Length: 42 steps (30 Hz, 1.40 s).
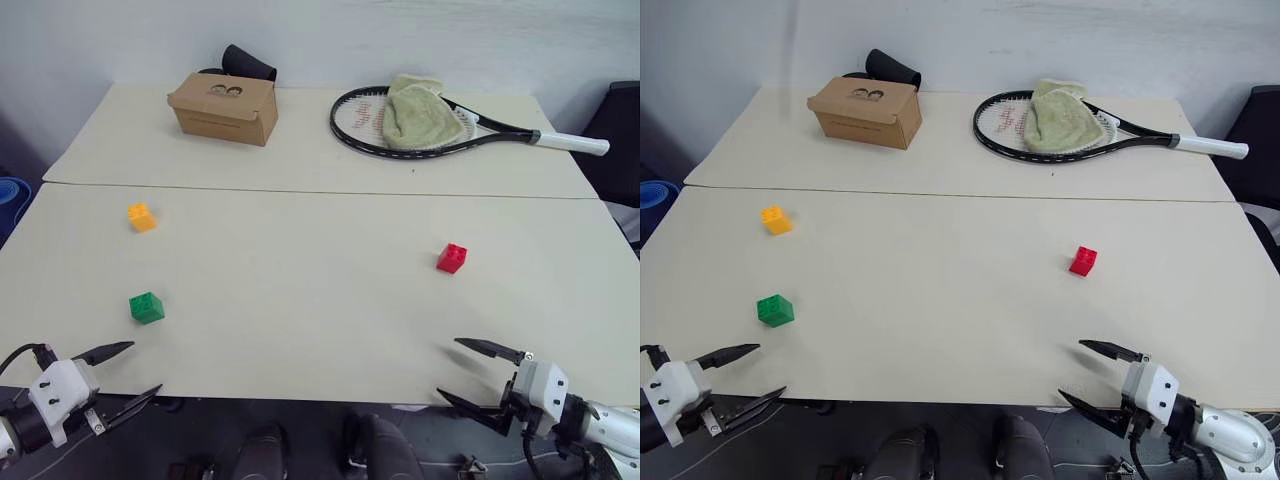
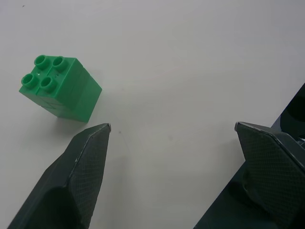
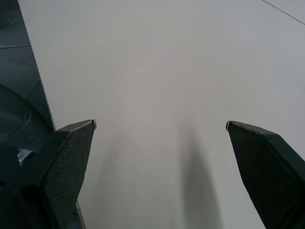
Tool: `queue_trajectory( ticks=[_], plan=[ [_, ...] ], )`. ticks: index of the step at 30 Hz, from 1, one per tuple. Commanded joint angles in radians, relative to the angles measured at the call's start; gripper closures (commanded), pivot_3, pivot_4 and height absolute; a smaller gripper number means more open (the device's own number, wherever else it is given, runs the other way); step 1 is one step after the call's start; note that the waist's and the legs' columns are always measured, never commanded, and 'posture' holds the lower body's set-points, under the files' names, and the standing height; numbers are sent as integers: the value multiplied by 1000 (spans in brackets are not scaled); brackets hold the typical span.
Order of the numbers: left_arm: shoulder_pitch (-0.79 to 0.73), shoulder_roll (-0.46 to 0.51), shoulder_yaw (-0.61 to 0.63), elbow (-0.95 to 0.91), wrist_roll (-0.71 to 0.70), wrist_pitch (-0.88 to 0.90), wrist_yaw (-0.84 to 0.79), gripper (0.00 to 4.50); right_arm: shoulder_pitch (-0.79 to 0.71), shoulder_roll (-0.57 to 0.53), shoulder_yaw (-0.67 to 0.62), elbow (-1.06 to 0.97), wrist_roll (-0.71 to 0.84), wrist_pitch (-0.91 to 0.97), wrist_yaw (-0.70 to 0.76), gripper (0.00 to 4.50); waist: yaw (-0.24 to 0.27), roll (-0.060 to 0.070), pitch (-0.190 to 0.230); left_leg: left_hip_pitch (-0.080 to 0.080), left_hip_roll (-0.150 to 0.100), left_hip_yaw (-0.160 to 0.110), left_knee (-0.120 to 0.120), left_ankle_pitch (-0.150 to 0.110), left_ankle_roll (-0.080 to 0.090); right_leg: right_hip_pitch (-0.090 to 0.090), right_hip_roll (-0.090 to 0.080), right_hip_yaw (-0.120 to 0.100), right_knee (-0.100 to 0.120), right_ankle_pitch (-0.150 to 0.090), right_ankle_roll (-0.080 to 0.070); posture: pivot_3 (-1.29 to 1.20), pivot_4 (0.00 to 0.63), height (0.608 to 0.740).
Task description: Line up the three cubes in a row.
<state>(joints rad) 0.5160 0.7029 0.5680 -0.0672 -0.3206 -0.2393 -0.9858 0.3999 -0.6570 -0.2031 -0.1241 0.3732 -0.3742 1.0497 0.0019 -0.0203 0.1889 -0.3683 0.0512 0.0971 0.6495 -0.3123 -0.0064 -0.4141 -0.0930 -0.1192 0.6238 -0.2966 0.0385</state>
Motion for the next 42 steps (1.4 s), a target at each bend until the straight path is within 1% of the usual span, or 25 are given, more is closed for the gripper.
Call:
queue_trajectory(
  ticks=[1, 4, 7, 9, 10, 12, 14, 16, 19, 21, 25, 29, 32, 37, 42],
  plan=[
    [9, -2, 5, -31, -33, 6, -6, 152, 5, 11, -17, -38, 7, -13, -24, 0, 0, 0, 0, 0, 0, 0, 0, 0, 0, 0, 0, 0, 0, 0, 0, 0, 150, 740],
    [7, -7, -6, -71, -99, 80, -18, 152, 6, 26, -30, -56, 37, 30, -64, 0, 0, 0, 0, 0, 0, 0, 0, 0, 0, 0, 0, 0, 0, 0, 0, 0, 150, 740],
    [0, 26, -58, -173, -196, 253, -46, 152, 38, 50, -58, -125, 131, 150, -128, 0, 0, 0, 0, 0, 0, 0, 0, 0, 0, 0, 0, 0, 1, 0, 0, 0, 150, 740],
    [-36, 18, -101, -251, -241, 323, -21, 152, 71, 85, -105, -153, 152, 182, -197, 0, 7, 0, 0, 0, 0, 0, 0, 0, 0, 0, 0, 1, 1, 0, 0, 0, 150, 740],
    [-46, 16, -113, -275, -247, 337, -17, 152, 84, 97, -123, -165, 157, 195, -217, 0, 12, 0, 0, 0, 0, -1, 1, 0, 0, 0, -1, 1, 2, 0, 0, 0, 150, 740],
    [-98, 7, -184, -359, -246, 362, -1, 152, 156, 152, -205, -162, 151, 189, -290, 0, 22, 1, -1, 0, 0, 0, 1, 0, 0, 0, 0, 1, 2, 0, 0, 0, 150, 740],
    [-140, -4, -233, -402, -237, 372, 13, 152, 200, 203, -251, -155, 129, 180, -349, 0, 27, 2, -2, 0, -1, -1, 1, 0, 0, 1, 0, 1, 2, 0, 0, 0, 150, 740],
    [-180, -16, -274, -413, -218, 374, 28, 152, 214, 248, -253, -159, 88, 171, -401, 0, 25, 2, -2, 0, -1, 0, 0, 0, 0, 1, 0, 2, 2, 0, 0, 0, 150, 740],
    [-222, -27, -308, -413, -213, 390, 46, 152, 186, 303, -204, -209, 29, 182, -468, 0, 5, 3, -2, 0, 0, 3, 0, 0, -1, 2, 1, 5, 3, 0, 0, 0, 150, 740],
    [-245, -32, -323, -420, -221, 409, 61, 152, 108, 323, -154, -261, -22, 245, -550, 0, -8, 3, -2, 3, 1, 5, -1, 0, -1, 3, 2, 7, 4, -1, -1, 0, 150, 740],
    [-276, -40, -349, -438, -220, 429, 84, 152, -138, 342, -85, -308, -87, 461, -742, 0, -23, 3, -2, 4, 3, 7, 0, 1, -3, 1, 6, 12, 5, -1, -1, 0, 150, 740],
    [-293, -49, -370, -440, -201, 425, 100, 152, -373, 388, -48, -252, -117, 613, -883, 0, -9, 3, -3, 7, 4, 6, -1, 0, -7, 0, 10, 13, 7, -2, -2, 0, 150, 740],
    [-297, -54, -385, -439, -177, 413, 108, 152, -526, 423, -4, -170, -151, 678, -943, 0, -9, 3, -3, 7, 7, 7, 0, 2, -11, -1, 13, 14, 7, -3, -3, 0, 150, 740],
    [-287, -68, -378, -444, -160, 400, 126, 152, -602, 462, 25, -97, -191, 744, -1008, 0, -7, 3, -3, 7, 8, 8, 0, 0, -7, -1, 13, 14, 7, -3, -3, 0, 150, 740],
    [-278, -74, -378, -445, -153, 392, 137, 152, -636, 500, 34, -60, -233, 770, -1084, 0, -14, 3, -3, 7, 8, 9, 1, -1, -7, -1, 13, 15, 8, -2, -3, 0, 150, 740]
  ],
)
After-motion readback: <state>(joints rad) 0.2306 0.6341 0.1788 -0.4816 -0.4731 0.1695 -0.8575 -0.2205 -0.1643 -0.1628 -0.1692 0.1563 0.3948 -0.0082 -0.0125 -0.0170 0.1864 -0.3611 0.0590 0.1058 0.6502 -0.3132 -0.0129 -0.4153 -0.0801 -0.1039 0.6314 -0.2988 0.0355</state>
